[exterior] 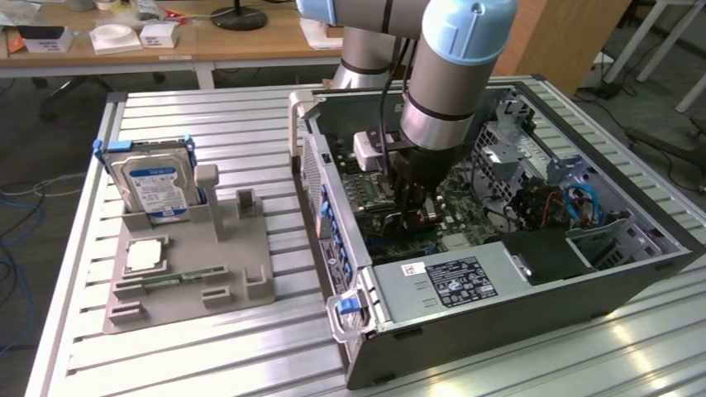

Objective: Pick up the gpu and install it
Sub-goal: 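Insert the gpu into the slot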

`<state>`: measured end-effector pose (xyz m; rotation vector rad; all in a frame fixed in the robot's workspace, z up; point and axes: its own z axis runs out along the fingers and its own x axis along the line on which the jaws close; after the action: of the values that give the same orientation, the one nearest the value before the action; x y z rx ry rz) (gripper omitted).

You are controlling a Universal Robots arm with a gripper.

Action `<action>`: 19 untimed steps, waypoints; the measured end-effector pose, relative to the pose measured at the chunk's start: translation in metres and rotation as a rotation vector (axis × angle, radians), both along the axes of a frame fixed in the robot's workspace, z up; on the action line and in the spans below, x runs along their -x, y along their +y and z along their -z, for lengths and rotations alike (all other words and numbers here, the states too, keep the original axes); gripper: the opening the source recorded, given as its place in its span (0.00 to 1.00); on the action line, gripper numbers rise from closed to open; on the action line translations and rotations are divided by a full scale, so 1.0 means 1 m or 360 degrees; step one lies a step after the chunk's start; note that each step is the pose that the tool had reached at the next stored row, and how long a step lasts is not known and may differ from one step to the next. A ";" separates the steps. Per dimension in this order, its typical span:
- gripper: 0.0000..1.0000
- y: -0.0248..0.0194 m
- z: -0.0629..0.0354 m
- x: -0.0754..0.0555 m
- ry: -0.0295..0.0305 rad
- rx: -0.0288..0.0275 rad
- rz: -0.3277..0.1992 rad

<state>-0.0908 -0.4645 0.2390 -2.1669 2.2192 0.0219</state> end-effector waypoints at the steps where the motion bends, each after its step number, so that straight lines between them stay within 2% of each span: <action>1: 0.34 0.0000 0.0000 0.000 -0.00001 0.00000 0.0000; 8: 0.34 0.0000 0.0000 0.000 0.00000 0.00000 0.0000; 9: 0.33 0.0000 0.0000 0.000 -0.00001 0.00000 0.0000; 10: 0.26 0.0000 0.0000 0.000 -0.00001 0.00004 0.0000; 19: 0.26 0.0000 0.0008 0.000 0.00000 0.00002 0.0000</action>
<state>-0.0908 -0.4645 0.2382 -2.1670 2.2192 0.0217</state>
